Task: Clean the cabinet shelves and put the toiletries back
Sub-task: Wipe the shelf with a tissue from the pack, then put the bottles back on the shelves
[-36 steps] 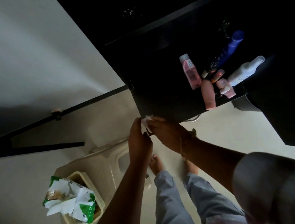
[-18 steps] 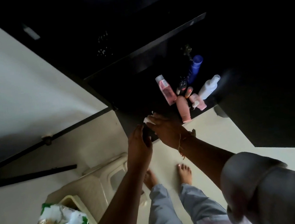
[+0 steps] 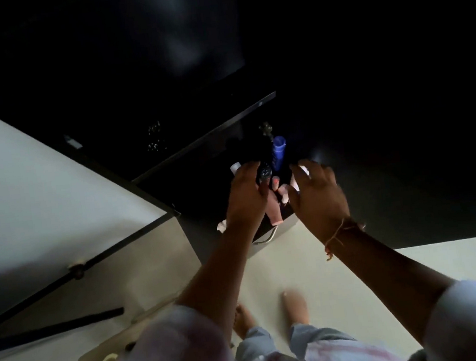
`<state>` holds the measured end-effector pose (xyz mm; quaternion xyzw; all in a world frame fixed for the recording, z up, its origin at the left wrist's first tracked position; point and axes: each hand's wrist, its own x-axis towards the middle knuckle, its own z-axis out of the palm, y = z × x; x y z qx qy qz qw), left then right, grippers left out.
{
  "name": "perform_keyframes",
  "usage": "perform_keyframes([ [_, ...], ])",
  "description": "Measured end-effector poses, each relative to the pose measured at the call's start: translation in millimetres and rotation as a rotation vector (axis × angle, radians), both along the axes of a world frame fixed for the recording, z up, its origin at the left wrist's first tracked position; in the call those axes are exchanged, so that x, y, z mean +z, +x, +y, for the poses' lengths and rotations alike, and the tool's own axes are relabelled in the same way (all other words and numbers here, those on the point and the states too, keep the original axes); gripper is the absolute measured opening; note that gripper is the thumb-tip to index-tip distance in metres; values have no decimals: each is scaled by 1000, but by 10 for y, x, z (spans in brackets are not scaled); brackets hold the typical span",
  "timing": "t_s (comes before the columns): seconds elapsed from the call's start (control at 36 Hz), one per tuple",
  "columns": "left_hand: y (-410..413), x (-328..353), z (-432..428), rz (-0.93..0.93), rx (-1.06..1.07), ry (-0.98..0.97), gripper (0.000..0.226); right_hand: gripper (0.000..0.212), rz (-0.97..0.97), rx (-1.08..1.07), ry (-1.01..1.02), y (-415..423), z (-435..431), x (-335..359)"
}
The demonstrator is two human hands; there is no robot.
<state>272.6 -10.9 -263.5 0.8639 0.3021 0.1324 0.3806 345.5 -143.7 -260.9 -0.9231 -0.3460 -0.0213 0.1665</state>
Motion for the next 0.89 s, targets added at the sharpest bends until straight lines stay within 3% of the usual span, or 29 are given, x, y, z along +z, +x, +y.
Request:
perform_keyframes([
  [0.14, 484, 44, 35, 49, -108, 6, 53, 58, 48, 22, -250, 292, 27, 57],
  [0.22, 684, -35, 101, 84, -146, 26, 53, 52, -16, 60, -329, 333, 50, 49],
  [0.39, 895, -220, 229, 163, -197, 84, 55, 45, 43, 127, -434, 394, 130, 63],
  [0.58, 955, -332, 263, 211, -240, 70, 58, 32, 80, 158, -456, 437, 141, -10],
  [0.72, 995, -385, 276, 194, -232, 75, 55, 32, 211, 154, -456, 444, 157, 75],
  [0.83, 1007, -391, 296, 202, -230, 97, 65, 30, 196, 144, -491, 459, 125, 62],
  [0.89, 1004, -372, 298, 185, -213, 97, 58, 28, 185, 146, -478, 468, 114, 67],
])
